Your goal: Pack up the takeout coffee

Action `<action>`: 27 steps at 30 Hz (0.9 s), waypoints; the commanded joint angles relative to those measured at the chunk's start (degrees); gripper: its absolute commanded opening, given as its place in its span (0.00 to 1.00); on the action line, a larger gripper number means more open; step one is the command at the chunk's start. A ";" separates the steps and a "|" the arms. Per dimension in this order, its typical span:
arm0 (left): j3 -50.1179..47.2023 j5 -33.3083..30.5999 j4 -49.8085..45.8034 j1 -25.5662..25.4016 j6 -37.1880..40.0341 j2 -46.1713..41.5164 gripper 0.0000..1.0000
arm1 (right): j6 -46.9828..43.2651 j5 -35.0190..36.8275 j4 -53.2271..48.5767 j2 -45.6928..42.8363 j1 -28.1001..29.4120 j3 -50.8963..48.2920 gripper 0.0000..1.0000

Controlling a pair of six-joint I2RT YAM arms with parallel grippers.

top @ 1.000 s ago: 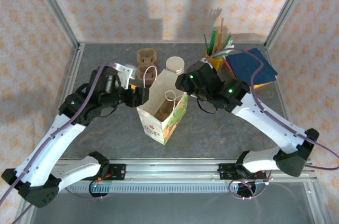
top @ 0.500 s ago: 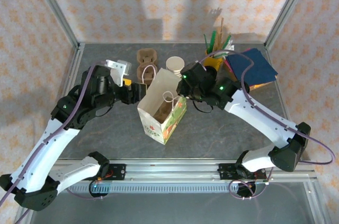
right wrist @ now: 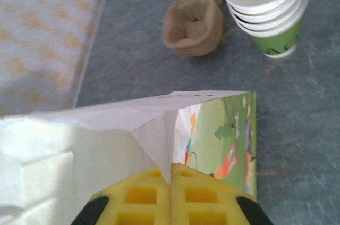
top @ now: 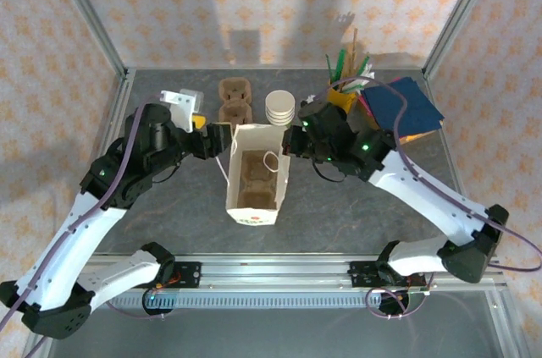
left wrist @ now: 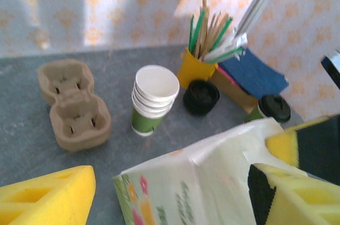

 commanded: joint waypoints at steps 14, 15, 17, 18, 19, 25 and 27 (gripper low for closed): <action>-3.58 -8.29 10.79 -0.22 -0.79 -5.21 0.80 | -13.20 -13.09 16.02 -10.22 0.17 -10.70 0.00; -3.58 -7.97 10.99 -0.30 -0.86 -5.15 0.80 | -13.05 -13.07 16.07 -10.25 0.22 -10.75 0.00; -3.42 -7.05 11.19 -0.21 -0.88 -4.97 0.80 | -12.06 -12.99 16.44 -10.21 0.28 -10.92 0.00; -3.32 -6.22 11.29 -0.25 -0.85 -4.82 0.80 | -10.69 -11.58 16.24 -10.04 0.34 -10.79 0.00; -3.09 -5.19 11.25 -0.23 -0.96 -4.56 0.80 | -9.08 -9.48 15.60 -9.77 0.30 -10.21 0.00; 3.11 4.57 6.29 -0.30 -3.86 1.91 0.72 | 6.33 -1.29 10.66 -6.12 0.33 -5.00 0.00; 7.08 5.22 1.72 -0.51 -5.95 5.39 0.65 | 12.65 1.13 9.88 -5.70 0.27 -4.67 0.00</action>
